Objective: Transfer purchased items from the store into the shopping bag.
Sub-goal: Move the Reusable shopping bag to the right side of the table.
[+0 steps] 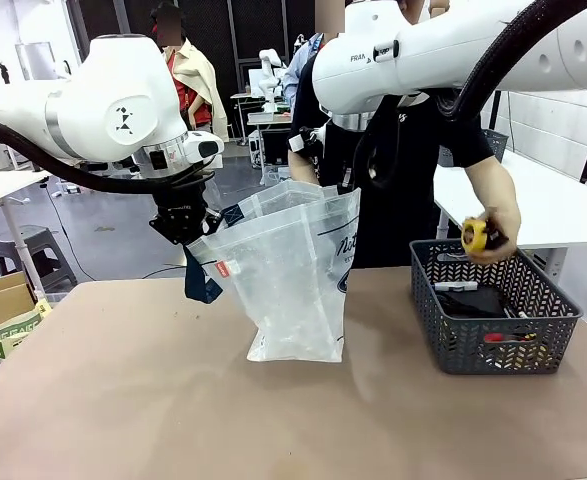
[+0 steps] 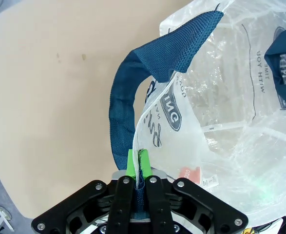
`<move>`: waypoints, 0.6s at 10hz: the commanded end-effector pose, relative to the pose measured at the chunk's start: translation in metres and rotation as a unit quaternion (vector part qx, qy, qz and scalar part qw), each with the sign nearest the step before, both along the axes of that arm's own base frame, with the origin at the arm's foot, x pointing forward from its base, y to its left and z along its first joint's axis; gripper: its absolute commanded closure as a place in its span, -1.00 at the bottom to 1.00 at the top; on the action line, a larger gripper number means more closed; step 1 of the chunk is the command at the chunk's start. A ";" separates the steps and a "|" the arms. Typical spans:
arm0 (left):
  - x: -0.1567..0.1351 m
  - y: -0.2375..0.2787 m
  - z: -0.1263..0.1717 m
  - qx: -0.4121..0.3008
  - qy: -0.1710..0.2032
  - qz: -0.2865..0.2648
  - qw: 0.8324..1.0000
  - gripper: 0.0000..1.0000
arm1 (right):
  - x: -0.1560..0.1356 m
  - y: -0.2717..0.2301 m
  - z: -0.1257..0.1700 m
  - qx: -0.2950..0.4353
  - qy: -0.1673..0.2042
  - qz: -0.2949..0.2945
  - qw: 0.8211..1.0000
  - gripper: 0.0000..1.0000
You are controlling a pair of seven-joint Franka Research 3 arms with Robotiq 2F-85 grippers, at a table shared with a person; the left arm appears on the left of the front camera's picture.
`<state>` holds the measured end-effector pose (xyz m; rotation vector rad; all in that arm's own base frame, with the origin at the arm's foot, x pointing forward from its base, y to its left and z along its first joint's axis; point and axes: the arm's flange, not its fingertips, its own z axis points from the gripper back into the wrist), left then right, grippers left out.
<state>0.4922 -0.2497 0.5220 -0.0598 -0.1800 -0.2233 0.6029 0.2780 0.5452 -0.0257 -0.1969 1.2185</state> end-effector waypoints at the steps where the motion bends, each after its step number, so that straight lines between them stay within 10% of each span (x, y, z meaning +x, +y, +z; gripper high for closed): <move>1: 0.000 0.001 0.002 -0.004 0.000 0.004 1.000 1.00 | 0.000 -0.001 0.000 0.000 0.000 -0.003 1.000 1.00; 6: 0.000 0.001 0.002 -0.004 0.000 0.004 1.000 1.00 | 0.000 -0.001 0.000 0.000 0.000 -0.003 1.000 1.00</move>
